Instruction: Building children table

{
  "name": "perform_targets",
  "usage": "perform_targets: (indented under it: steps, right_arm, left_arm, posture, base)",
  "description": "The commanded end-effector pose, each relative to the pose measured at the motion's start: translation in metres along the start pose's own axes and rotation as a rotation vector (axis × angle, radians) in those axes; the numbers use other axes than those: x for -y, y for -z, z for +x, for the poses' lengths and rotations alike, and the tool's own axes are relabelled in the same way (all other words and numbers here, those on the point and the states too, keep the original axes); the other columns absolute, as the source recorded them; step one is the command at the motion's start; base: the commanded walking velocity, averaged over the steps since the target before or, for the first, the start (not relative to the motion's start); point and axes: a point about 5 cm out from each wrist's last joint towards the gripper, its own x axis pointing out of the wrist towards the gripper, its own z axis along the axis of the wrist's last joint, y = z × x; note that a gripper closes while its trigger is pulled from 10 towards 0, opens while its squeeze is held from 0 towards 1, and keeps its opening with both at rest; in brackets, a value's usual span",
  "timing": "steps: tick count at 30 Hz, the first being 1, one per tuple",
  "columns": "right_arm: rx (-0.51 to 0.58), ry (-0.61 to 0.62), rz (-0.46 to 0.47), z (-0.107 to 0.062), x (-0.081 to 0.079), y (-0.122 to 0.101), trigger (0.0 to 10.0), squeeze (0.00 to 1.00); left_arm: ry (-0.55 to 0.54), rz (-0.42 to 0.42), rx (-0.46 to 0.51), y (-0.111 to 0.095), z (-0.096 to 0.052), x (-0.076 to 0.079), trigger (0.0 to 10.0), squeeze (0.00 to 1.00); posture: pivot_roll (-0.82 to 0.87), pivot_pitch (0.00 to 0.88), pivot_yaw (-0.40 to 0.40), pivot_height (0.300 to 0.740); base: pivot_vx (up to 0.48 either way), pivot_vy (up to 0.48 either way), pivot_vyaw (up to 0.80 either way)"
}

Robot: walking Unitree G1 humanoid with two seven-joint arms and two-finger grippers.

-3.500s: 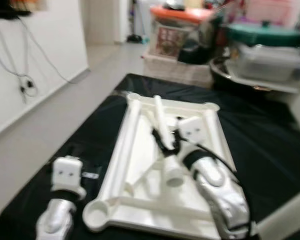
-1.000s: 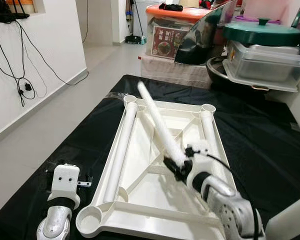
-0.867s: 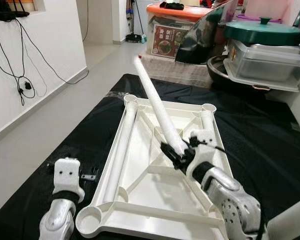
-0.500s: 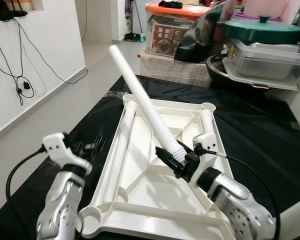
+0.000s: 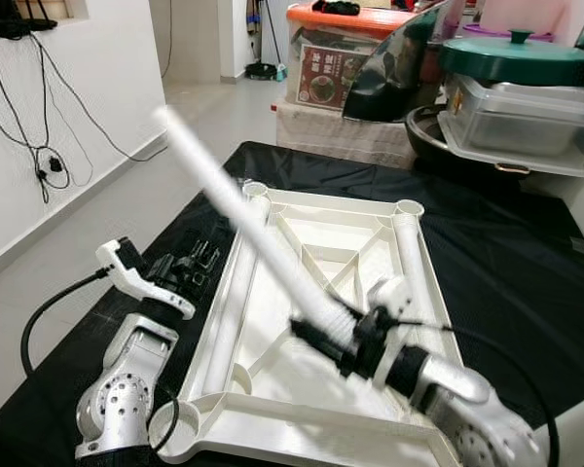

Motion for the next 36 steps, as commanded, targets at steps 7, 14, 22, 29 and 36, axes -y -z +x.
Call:
perform_targets:
  steps: [7,14,22,29,36]
  right_arm:
    - [-0.046,-0.110,-0.057,-0.014,-0.003,0.006,0.0,0.00]
    - [-0.108,-0.136,-0.107,-0.029,0.009,0.010,0.0,0.00]
    - [-0.181,-0.170,-0.191,-0.039,0.023,0.011,0.0,0.00]
    - [-0.198,-0.191,-0.223,-0.042,0.026,0.008,0.0,0.00]
    - [-0.173,-0.213,-0.236,-0.039,0.022,0.005,0.0,0.00]
  left_arm:
    - [0.054,-0.102,-0.031,-0.006,0.001,0.001,10.0,0.00]
    - [0.131,-0.164,-0.075,-0.013,-0.004,0.005,10.0,0.00]
    - [0.288,-0.234,-0.221,-0.016,-0.030,0.017,0.0,0.00]
    - [0.339,-0.248,-0.299,-0.013,-0.042,0.023,0.0,0.00]
    - [0.333,-0.226,-0.316,-0.017,-0.047,0.021,0.0,0.00]
  posture:
    - [0.08,0.000,-0.070,0.740]
    - [0.09,0.000,-0.076,0.740]
    - [0.10,0.000,-0.079,0.740]
    - [0.10,0.000,-0.079,0.740]
    - [0.11,0.000,-0.083,0.740]
  base:
    - [0.000,0.000,0.00]
    - [0.000,0.000,0.00]
    - [0.000,0.000,0.00]
    - [0.000,0.000,0.00]
    - [0.000,0.000,0.00]
